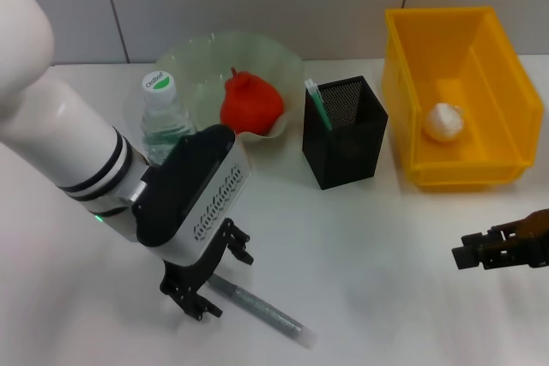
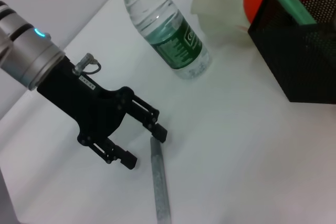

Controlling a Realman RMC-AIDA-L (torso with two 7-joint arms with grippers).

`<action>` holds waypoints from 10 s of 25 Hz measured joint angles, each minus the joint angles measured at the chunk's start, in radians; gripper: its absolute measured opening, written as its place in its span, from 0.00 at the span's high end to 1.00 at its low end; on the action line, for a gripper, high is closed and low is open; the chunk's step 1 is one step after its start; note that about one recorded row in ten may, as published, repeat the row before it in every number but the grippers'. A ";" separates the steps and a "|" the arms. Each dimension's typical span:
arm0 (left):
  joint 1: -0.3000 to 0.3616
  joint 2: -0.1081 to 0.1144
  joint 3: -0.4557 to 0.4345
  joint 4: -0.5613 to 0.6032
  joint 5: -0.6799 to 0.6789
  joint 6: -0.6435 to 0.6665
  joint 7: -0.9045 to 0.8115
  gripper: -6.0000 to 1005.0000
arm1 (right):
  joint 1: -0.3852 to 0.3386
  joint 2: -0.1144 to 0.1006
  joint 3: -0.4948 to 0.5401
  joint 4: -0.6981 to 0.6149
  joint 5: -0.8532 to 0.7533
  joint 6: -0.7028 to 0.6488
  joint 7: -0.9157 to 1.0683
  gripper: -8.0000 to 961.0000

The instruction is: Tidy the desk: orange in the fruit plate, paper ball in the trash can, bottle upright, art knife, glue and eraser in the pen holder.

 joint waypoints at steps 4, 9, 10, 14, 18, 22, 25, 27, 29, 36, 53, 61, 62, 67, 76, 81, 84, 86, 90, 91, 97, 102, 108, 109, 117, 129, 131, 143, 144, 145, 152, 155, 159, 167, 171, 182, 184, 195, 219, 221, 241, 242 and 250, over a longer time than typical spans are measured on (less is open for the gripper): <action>-0.005 0.000 0.020 -0.015 -0.001 -0.015 0.000 0.27 | -0.001 0.000 -0.001 0.005 -0.004 0.007 -0.001 0.53; -0.007 0.000 0.020 -0.018 -0.005 -0.019 -0.002 0.43 | 0.000 0.000 -0.003 0.018 -0.005 0.020 -0.003 0.53; -0.007 0.000 0.020 -0.019 -0.005 -0.021 -0.002 0.45 | 0.000 0.000 -0.005 0.020 -0.005 0.022 -0.003 0.53; -0.009 0.000 0.022 -0.029 -0.005 -0.032 -0.002 0.50 | 0.002 0.000 -0.021 0.025 -0.005 0.032 -0.003 0.53; -0.032 0.000 0.033 -0.079 -0.006 -0.055 -0.003 0.56 | 0.006 0.002 -0.023 0.025 -0.005 0.035 -0.004 0.53; -0.037 -0.001 0.033 -0.094 -0.006 -0.064 -0.004 0.56 | 0.006 0.003 -0.023 0.025 -0.005 0.036 -0.004 0.53; -0.038 -0.001 0.035 -0.100 -0.006 -0.069 -0.004 0.56 | 0.006 0.003 -0.023 0.025 -0.005 0.039 -0.004 0.53; -0.038 -0.001 0.036 -0.101 -0.006 -0.075 -0.004 0.57 | 0.006 0.003 -0.023 0.024 -0.005 0.044 -0.004 0.53; -0.039 -0.001 0.037 -0.101 -0.006 -0.078 -0.004 0.59 | 0.004 0.003 -0.023 0.024 -0.005 0.046 -0.004 0.53; -0.039 -0.002 0.047 -0.103 -0.001 -0.081 -0.005 0.64 | 0.003 0.003 -0.023 0.024 -0.005 0.047 -0.004 0.53; -0.049 -0.001 0.063 -0.128 0.014 -0.090 -0.003 0.72 | 0.002 0.003 -0.026 0.024 -0.005 0.069 -0.002 0.52; -0.048 0.002 0.022 -0.103 0.005 -0.034 0.002 0.85 | -0.003 0.003 -0.026 0.026 -0.005 0.078 -0.003 0.52; -0.046 0.004 -0.010 -0.090 -0.003 -0.010 0.005 0.85 | -0.004 0.003 -0.026 0.026 -0.005 0.078 -0.002 0.52; -0.025 0.007 -0.181 0.002 -0.032 0.104 0.005 0.84 | -0.005 0.003 -0.021 0.026 -0.003 0.076 -0.001 0.52; 0.086 0.010 -0.394 0.154 -0.185 0.167 -0.049 0.83 | -0.074 0.009 -0.011 -0.059 0.057 0.034 -0.021 0.52; 0.178 0.011 -0.564 0.117 -0.530 0.140 -0.127 0.82 | -0.168 0.014 0.001 -0.138 0.180 -0.011 -0.096 0.52; 0.196 0.006 -0.554 0.055 -0.648 0.086 -0.143 0.82 | -0.213 0.015 0.035 -0.176 0.270 -0.062 -0.147 0.52; 0.203 0.005 -0.532 -0.001 -0.736 0.043 -0.143 0.82 | -0.226 0.015 0.058 -0.203 0.301 -0.097 -0.166 0.52; 0.195 0.006 -0.456 -0.133 -0.879 -0.056 -0.107 0.81 | -0.231 0.015 0.079 -0.233 0.303 -0.138 -0.171 0.52; 0.189 0.006 -0.433 -0.165 -0.908 -0.082 -0.088 0.81 | -0.231 0.014 0.079 -0.235 0.302 -0.146 -0.170 0.52; 0.148 0.003 -0.302 -0.346 -1.123 -0.197 0.049 0.81 | -0.231 0.008 0.082 -0.240 0.276 -0.170 -0.165 0.52; 0.101 0.001 -0.252 -0.466 -1.235 -0.267 0.136 0.80 | -0.232 0.007 0.112 -0.232 0.237 -0.166 -0.153 0.52; 0.009 -0.001 -0.124 -0.672 -1.464 -0.377 0.307 0.79 | -0.232 0.008 0.118 -0.222 0.234 -0.169 -0.146 0.52; 0.007 -0.001 -0.095 -0.678 -1.502 -0.392 0.319 0.79 | -0.232 0.008 0.118 -0.222 0.234 -0.169 -0.146 0.52; 0.006 -0.002 0.183 -0.672 -1.781 -0.521 0.385 0.78 | -0.224 0.010 0.118 -0.221 0.233 -0.162 -0.142 0.52; 0.005 -0.002 0.459 -0.591 -2.018 -0.699 0.427 0.77 | -0.202 0.013 0.109 -0.193 0.233 -0.150 -0.147 0.52; 0.005 -0.002 0.477 -0.584 -2.032 -0.716 0.425 0.76 | -0.197 0.012 0.109 -0.191 0.233 -0.149 -0.147 0.52; 0.001 -0.002 0.490 -0.558 -2.045 -0.780 0.415 0.75 | -0.169 0.014 0.107 -0.181 0.233 -0.148 -0.148 0.52; 0.001 -0.002 0.490 -0.558 -2.045 -0.780 0.415 0.75 | -0.169 0.014 0.107 -0.181 0.233 -0.148 -0.148 0.52; 0.000 -0.002 0.491 -0.556 -2.045 -0.784 0.414 0.75 | -0.168 0.015 0.107 -0.181 0.233 -0.148 -0.147 0.52; -0.001 -0.002 0.505 -0.550 -2.046 -0.790 0.410 0.74 | -0.165 0.015 0.108 -0.181 0.233 -0.136 -0.148 0.52; -0.001 -0.001 0.507 -0.547 -2.048 -0.802 0.408 0.73 | -0.160 0.015 0.108 -0.174 0.233 -0.135 -0.148 0.52; -0.003 -0.001 0.509 -0.532 -2.066 -0.849 0.396 0.73 | -0.149 0.013 0.108 -0.159 0.233 -0.132 -0.149 0.52; 0.005 -0.001 0.505 -0.524 -2.070 -0.848 0.384 0.53 | -0.141 0.011 0.106 -0.145 0.233 -0.112 -0.159 0.52; 0.052 0.003 0.484 -0.487 -2.071 -0.790 0.373 0.37 | -0.139 0.009 0.106 -0.135 0.233 -0.111 -0.171 0.52; 0.368 0.083 0.371 -0.241 -1.888 -0.436 0.316 0.20 | -0.097 0.045 0.105 -0.135 0.256 -0.147 -0.260 0.52; 0.493 0.114 0.272 -0.151 -1.706 -0.229 0.234 0.20 | -0.087 0.061 0.096 -0.134 0.256 -0.152 -0.288 0.52; 0.555 0.156 -0.257 -0.417 -1.142 0.408 0.093 0.20 | -0.050 0.070 -0.001 0.048 0.348 -0.144 -0.510 0.39; 0.537 0.228 -0.443 -0.465 -0.833 0.464 0.092 0.20 | -0.072 0.067 -0.002 0.130 0.339 -0.066 -0.647 0.21; 0.529 0.227 -0.501 -0.462 -0.798 0.463 0.092 0.20 | -0.072 0.068 -0.001 0.133 0.339 -0.055 -0.647 0.21; 0.414 0.242 -0.650 -0.455 -0.635 0.459 0.013 0.20 | -0.044 0.069 -0.029 0.179 0.339 0.000 -0.651 0.21; 0.413 0.241 -0.650 -0.455 -0.635 0.461 0.012 0.20 | -0.044 0.069 -0.032 0.179 0.339 0.001 -0.651 0.21; 0.397 0.219 -0.648 -0.455 -0.634 0.462 0.010 0.20 | -0.038 0.069 -0.040 0.179 0.339 0.006 -0.651 0.21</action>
